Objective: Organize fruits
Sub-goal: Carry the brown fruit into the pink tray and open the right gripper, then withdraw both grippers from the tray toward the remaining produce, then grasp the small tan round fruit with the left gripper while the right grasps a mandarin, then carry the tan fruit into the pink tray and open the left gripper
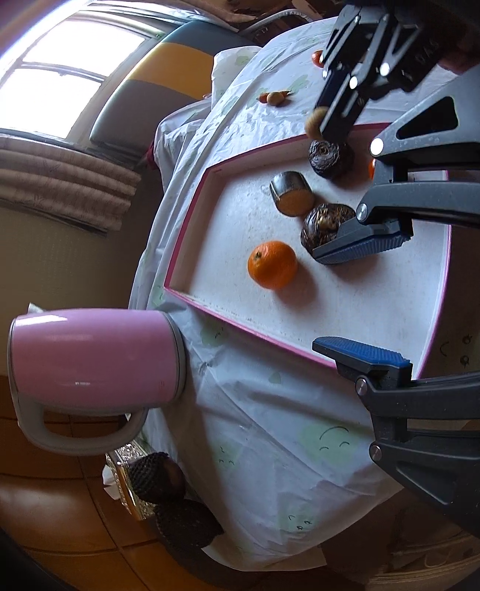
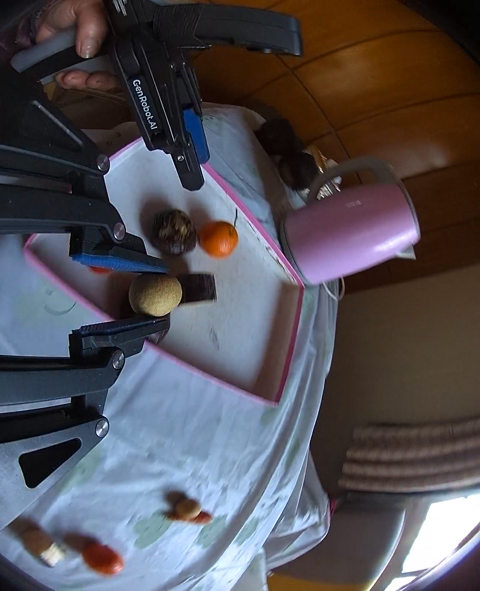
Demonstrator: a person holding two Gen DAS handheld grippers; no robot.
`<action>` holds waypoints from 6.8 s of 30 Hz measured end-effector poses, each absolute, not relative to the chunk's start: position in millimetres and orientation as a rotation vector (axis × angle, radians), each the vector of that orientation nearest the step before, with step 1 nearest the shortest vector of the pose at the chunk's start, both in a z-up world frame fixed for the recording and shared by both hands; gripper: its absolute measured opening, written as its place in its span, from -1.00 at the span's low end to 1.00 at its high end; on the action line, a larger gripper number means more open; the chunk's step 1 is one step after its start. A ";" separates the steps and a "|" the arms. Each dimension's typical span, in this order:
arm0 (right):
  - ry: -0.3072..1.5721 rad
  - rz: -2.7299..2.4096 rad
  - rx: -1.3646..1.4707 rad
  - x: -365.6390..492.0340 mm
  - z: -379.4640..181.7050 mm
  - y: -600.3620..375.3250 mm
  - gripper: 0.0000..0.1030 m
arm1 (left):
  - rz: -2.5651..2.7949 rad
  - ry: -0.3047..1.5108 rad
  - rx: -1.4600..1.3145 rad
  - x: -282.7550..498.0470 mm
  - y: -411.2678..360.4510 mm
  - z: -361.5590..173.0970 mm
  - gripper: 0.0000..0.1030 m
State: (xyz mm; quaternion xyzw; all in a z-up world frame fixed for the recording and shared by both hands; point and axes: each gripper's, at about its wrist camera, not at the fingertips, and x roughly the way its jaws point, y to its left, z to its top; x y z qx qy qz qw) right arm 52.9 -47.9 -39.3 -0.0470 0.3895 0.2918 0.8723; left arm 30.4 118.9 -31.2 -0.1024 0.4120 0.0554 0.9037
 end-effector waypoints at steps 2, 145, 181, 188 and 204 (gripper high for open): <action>0.833 0.621 -0.117 58.6 -45.6 -36.8 -0.54 | 0.119 0.854 -0.216 30.3 122.5 -33.1 -0.18; 0.825 -0.041 0.102 111.0 -74.3 -277.0 -0.26 | -0.353 0.979 -0.022 145.4 -123.9 -51.8 -0.50; 0.832 -0.093 -0.027 111.4 -74.5 -261.7 -0.25 | -0.037 0.840 -0.130 54.1 82.2 -12.3 -0.50; 0.834 -0.099 -0.045 111.6 -73.9 -259.6 -0.25 | 0.035 0.894 -0.161 51.9 111.8 -37.1 -0.49; 0.778 -0.070 -0.084 104.3 -57.0 -248.1 -0.26 | 0.078 0.883 -0.169 42.5 109.6 -33.2 -0.35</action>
